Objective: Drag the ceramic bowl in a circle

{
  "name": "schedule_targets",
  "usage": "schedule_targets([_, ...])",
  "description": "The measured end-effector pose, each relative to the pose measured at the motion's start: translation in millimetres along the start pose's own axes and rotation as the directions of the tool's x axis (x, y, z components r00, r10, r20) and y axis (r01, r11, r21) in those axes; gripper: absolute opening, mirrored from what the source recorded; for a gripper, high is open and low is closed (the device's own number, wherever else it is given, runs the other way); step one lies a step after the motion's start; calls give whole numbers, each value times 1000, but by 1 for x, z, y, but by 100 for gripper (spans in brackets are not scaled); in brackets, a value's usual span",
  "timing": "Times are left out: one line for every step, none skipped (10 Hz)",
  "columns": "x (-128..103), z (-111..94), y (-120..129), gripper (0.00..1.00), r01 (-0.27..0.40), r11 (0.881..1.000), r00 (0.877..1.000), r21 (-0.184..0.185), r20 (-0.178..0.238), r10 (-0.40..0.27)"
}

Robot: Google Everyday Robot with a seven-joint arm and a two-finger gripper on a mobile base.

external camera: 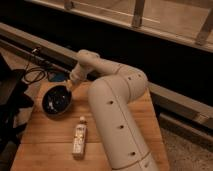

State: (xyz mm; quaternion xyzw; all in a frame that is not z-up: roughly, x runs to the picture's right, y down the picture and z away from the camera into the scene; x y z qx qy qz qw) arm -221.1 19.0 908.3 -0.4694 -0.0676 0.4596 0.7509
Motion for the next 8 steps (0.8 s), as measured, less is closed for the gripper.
schedule_targets([11,5,8,0,-3,1000,1000,-7,-14,3])
schedule_targets([25,7,16,0,-17,1000,1000,-9,-23,17])
schedule_targets([34,4,15,0,-31,1000,999,-3,-24,31])
schedule_targets([40,-4,11,0,-46,999,999,6,-18,46])
schedule_targets([50,-23,-4,0,-72,997,997,28,3,72])
schedule_targets([54,-37,-16,0,-90,995,996,48,22,89])
schedule_targets([56,-51,-31,0,-111,992,993,67,43,108])
schedule_targets([52,-65,-50,0,-133,987,990,86,65,128])
